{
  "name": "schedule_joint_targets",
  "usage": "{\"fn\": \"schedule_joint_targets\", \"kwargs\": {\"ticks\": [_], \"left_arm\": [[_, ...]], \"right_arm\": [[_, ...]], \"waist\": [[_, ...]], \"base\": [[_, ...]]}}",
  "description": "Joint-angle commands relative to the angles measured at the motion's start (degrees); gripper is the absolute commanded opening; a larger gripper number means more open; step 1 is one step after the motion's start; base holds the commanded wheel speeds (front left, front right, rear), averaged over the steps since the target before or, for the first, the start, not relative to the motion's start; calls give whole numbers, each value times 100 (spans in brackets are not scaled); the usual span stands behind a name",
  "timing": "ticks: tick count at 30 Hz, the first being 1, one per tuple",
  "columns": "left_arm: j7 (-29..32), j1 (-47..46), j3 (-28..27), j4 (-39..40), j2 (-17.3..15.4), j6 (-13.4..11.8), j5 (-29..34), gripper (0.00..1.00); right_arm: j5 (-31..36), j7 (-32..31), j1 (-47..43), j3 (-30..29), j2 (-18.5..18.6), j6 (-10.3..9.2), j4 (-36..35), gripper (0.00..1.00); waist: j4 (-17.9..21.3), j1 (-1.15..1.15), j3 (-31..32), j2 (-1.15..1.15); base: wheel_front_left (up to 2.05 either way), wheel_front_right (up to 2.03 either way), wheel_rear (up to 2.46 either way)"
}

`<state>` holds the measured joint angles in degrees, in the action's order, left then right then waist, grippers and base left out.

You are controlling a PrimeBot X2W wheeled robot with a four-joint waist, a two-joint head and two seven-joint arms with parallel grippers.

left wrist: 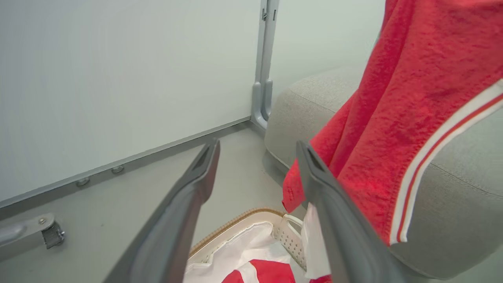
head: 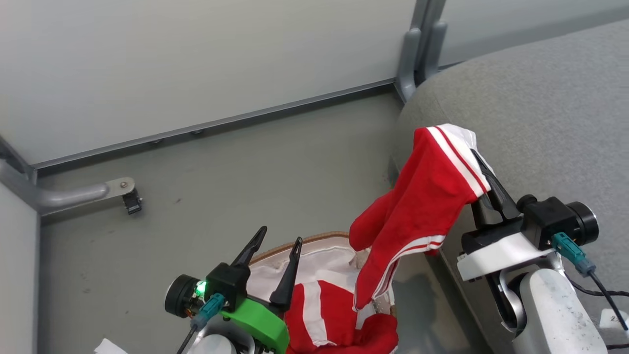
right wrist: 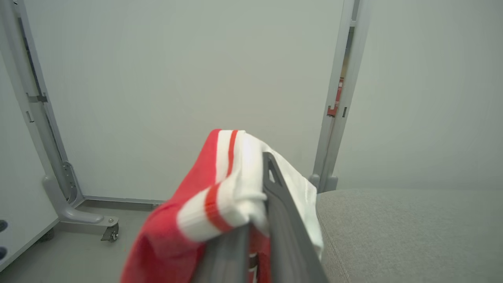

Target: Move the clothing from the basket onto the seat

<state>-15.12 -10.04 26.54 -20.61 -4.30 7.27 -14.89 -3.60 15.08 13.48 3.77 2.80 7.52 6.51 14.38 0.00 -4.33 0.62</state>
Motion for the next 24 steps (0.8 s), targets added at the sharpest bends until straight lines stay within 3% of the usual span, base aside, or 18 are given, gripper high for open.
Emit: {"fn": "schedule_joint_targets", "kwargs": {"ticks": [1,7,13,24], "left_arm": [[-5,-149,42,-2,-18,23,30,100],[-5,-286,326,-71,-112,30,62,100],[-5,-436,661,-115,-229,31,-17,100],[-4,-695,949,-133,-412,28,-49,100]], "right_arm": [[-44,14,26,-20,16,-6,-19,0],[-182,14,3,-53,14,-6,-19,0],[-264,14,-68,-145,14,-6,-35,0],[-213,14,175,-299,12,-6,-30,0]], "waist": [[620,0,-304,-62],[1254,0,-506,-62],[1616,0,-651,-62],[1578,0,-984,-62]], "base": [[0,0,0],[0,0,0],[0,0,0],[0,0,0]]}}
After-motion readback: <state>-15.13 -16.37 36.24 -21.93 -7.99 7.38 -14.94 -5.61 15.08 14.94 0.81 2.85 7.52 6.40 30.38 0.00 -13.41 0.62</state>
